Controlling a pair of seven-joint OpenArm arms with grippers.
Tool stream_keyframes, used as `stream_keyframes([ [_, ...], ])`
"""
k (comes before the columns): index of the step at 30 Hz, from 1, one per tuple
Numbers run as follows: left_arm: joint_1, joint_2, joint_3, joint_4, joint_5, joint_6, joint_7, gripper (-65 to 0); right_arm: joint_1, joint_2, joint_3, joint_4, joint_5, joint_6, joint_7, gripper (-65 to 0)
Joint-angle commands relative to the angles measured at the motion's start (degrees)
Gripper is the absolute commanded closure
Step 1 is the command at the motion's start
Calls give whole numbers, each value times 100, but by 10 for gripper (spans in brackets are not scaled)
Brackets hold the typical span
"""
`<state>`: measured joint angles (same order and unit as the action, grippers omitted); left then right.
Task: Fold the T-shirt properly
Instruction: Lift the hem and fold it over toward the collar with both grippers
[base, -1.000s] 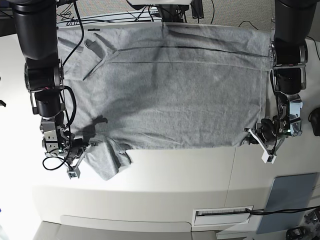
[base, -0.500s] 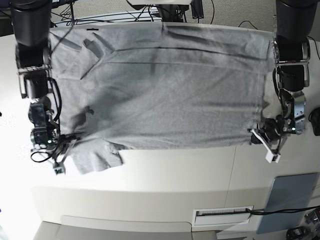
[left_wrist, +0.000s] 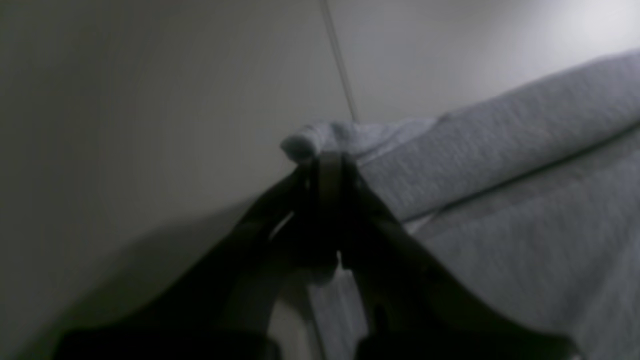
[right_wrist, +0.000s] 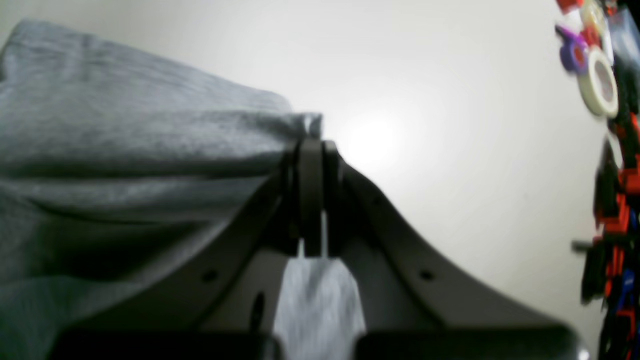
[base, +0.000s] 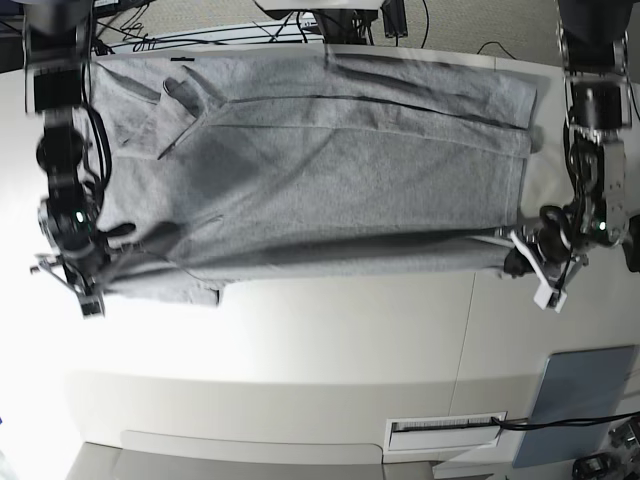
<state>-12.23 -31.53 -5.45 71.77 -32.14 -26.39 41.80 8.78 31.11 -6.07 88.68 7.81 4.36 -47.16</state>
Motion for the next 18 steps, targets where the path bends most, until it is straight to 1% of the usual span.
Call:
stream_keyframes([
  [1, 46, -85, -181, 284, -94, 101, -109, 0, -96, 111, 219, 310, -57, -33, 66, 0],
  [3, 380, -66, -485, 634, -144, 225, -109, 0, -518, 111, 476, 748, -57, -33, 37, 0],
  [5, 702, -42, -807, 929, -271, 238, -87, 0, -927, 111, 704, 1161, -59, -35, 28, 0],
  [6, 863, -20, -975, 1075, -313, 223, -39, 0, -1130, 111, 809, 1357, -72, -35, 17, 0],
  [8, 1187, 48, -1294, 1333, -444, 26, 50, 0, -1528, 109, 997, 1714, -142, -52, -4, 0],
  [9, 1353, 57, -1419, 1436, -557, -70, 66, 0, -1722, 109, 1075, 1882, -160, -109, -20, 0],
  [13, 2000, 55, -1727, 1742, -651, -66, 66, 0, -2420, 107, 1303, 2492, -498, -417, -192, 0],
  [18, 2608, 55, -1843, 1836, -817, -66, 50, 0, -3187, 92, 1405, 2959, -754, -629, -310, 0],
])
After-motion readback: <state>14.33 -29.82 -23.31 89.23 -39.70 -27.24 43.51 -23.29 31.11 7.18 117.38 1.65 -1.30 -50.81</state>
